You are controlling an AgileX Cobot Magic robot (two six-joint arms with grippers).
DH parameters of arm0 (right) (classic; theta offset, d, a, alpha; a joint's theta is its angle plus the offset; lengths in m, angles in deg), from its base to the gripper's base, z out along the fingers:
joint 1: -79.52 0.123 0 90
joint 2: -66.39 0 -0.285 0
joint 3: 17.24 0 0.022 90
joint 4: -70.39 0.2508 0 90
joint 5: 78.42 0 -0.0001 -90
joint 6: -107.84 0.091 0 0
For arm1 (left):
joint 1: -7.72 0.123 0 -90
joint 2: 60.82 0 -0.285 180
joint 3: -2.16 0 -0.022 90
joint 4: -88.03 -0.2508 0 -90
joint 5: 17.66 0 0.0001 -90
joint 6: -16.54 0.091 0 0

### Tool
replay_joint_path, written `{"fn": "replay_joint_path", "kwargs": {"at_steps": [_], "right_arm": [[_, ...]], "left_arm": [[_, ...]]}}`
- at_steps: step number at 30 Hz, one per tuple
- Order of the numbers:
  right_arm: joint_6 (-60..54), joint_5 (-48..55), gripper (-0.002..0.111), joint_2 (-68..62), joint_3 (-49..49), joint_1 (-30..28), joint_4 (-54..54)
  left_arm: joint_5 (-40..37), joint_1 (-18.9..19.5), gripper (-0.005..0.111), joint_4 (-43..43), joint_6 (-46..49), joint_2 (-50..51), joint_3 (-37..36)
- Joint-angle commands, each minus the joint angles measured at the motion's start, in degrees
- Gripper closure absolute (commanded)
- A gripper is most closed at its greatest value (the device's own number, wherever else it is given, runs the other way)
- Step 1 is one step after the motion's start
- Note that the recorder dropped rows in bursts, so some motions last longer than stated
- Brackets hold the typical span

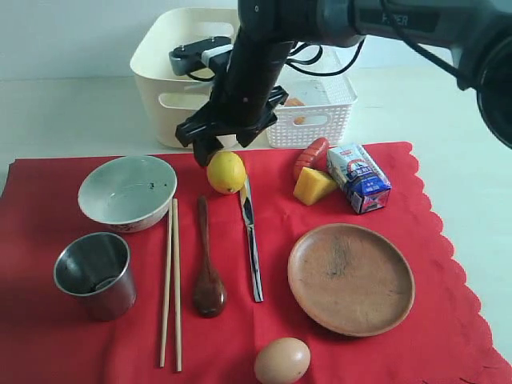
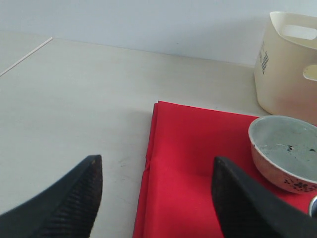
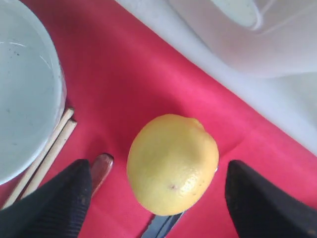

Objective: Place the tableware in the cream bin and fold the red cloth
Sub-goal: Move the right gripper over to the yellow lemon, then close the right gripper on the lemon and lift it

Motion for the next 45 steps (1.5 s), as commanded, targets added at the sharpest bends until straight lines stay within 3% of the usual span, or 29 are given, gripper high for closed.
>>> {"fn": "replay_joint_path", "kwargs": {"at_steps": [1,8,19,22,27,45], "right_arm": [[4.29,-1.85,0.036,-0.6,0.41,0.48,-4.11],[5.79,-2.85,0.031,-1.9,0.41,0.48,-4.35],[7.84,-4.48,0.033,-6.3,0.41,0.48,-3.79],[8.91,-4.57,0.055,-7.25,0.41,0.48,-4.22],[8.91,-4.32,0.107,-6.21,0.41,0.48,-4.34],[7.46,-4.23,0.108,4.68,0.41,0.48,-4.34]], "left_arm": [[0.33,0.08,0.045,-0.27,0.29,-0.35,0.02],[0.33,0.08,0.045,-0.27,0.29,-0.35,0.02],[0.33,0.08,0.045,-0.27,0.29,-0.35,0.02],[0.33,0.08,0.045,-0.27,0.29,-0.35,0.02],[0.33,0.08,0.045,-0.27,0.29,-0.35,0.02],[0.33,0.08,0.045,-0.27,0.29,-0.35,0.02]]}}
